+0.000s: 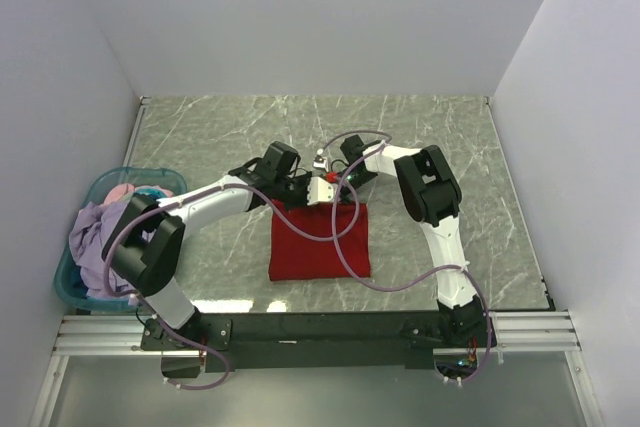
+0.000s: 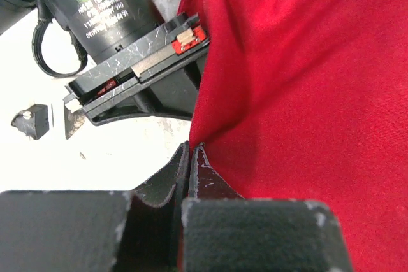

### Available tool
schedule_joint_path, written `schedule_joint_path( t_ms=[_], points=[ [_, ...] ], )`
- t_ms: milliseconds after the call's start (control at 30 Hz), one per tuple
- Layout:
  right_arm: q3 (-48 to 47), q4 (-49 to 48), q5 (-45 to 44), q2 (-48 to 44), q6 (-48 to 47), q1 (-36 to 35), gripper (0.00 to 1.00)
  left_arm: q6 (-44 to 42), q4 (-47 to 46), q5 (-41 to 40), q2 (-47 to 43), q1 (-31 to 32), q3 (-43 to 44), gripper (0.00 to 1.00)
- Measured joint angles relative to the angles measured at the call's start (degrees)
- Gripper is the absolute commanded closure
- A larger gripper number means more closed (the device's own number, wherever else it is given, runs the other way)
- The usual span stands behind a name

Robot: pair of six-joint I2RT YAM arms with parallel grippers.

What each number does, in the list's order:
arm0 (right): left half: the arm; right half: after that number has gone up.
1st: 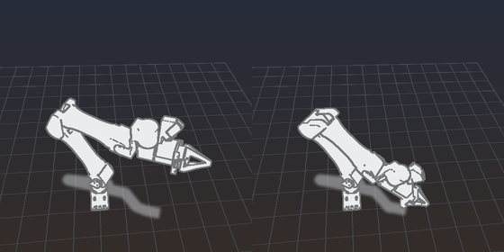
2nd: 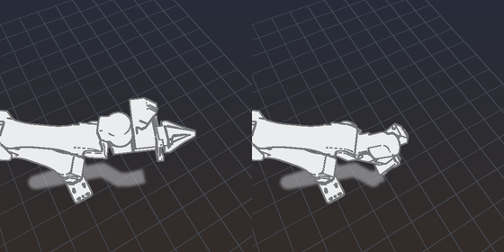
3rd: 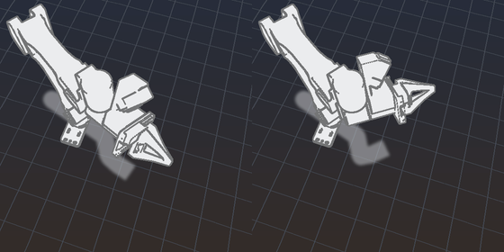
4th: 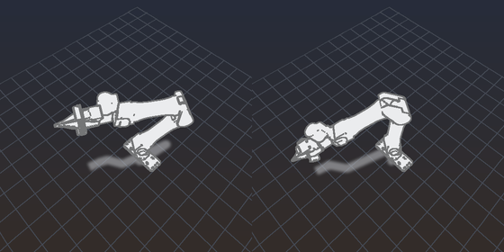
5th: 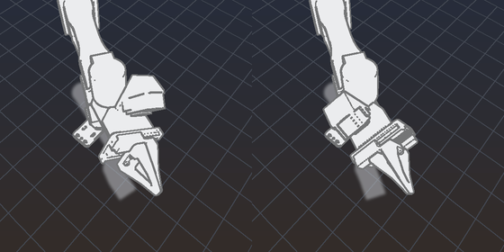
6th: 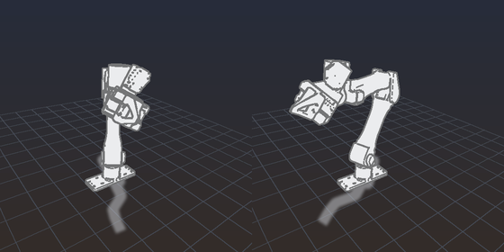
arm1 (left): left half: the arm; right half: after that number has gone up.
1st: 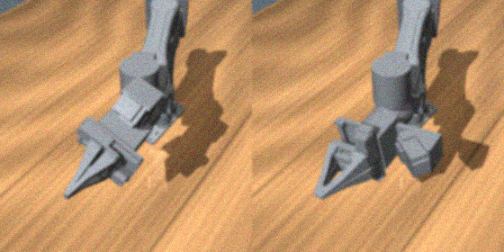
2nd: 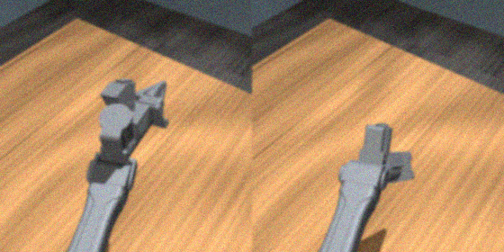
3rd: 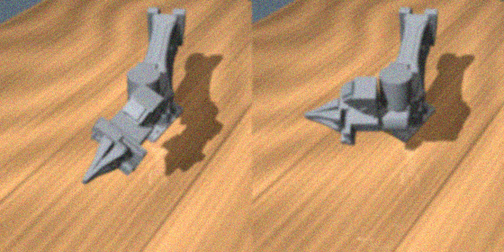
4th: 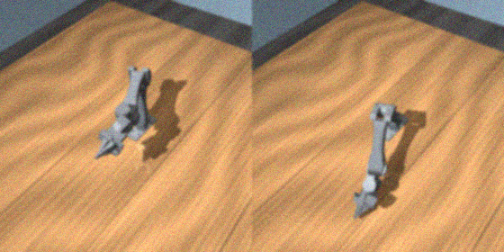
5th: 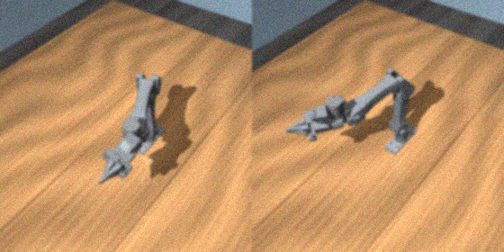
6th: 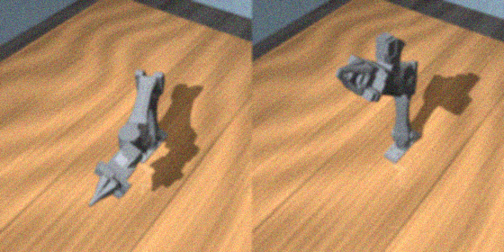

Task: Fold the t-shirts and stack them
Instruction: Fold the tshirt

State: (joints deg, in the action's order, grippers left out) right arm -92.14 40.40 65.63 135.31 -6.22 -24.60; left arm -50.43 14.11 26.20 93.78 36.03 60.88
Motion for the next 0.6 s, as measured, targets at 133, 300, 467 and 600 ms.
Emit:
schedule_joint_path(
  t_ms=[133, 300, 467, 600],
  points=[
    [-0.5, 2.0, -0.8, -0.1, -1.0, 0.3, 0.8, -0.8, -1.9, -0.7, 1.2, 0.0, -0.6, 0.77],
    [-1.4, 5.2, -6.6, -2.5, -2.3, 1.3, 0.67, -1.3, -3.8, -2.3, 1.4, -0.2, -0.9, 0.56],
    [-3.8, 7.7, -16.1, -6.9, -4.0, 2.4, 0.56, 0.4, -2.3, -2.0, 0.4, -1.2, -0.9, 0.52],
    [-7.5, 10.5, -22.0, -10.0, -5.6, 3.4, 0.53, 5.5, 3.2, 1.3, -4.0, -3.6, 0.5, 0.52]
  ],
)
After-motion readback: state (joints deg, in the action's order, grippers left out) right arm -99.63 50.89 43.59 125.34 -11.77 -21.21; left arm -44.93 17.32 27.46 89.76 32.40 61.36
